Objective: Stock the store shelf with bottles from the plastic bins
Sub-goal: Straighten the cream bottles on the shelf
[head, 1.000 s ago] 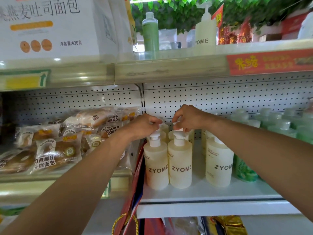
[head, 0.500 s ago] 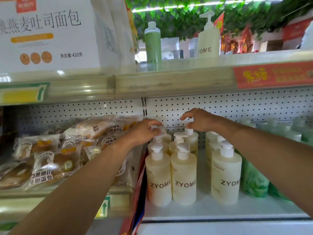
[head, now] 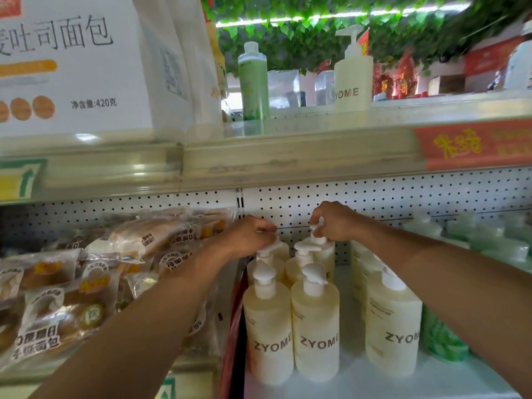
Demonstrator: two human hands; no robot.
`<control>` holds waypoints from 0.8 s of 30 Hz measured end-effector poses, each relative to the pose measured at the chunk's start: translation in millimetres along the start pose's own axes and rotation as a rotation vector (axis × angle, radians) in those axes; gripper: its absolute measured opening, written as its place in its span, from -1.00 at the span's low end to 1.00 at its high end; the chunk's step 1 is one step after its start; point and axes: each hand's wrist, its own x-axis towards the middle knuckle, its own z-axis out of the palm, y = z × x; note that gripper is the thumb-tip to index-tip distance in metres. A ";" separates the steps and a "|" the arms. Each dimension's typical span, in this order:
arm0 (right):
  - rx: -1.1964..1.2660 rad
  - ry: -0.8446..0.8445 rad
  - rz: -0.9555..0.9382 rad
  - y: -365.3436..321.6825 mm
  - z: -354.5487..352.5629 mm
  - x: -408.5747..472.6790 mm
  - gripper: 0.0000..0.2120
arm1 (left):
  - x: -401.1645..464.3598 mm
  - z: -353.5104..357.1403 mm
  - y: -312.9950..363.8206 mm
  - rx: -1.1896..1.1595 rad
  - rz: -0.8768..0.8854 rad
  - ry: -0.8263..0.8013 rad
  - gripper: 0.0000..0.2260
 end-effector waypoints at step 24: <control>0.349 -0.084 -0.013 -25.1 2.4 -26.3 -0.48 | -34.2 3.1 26.4 -0.247 -0.128 0.079 -0.46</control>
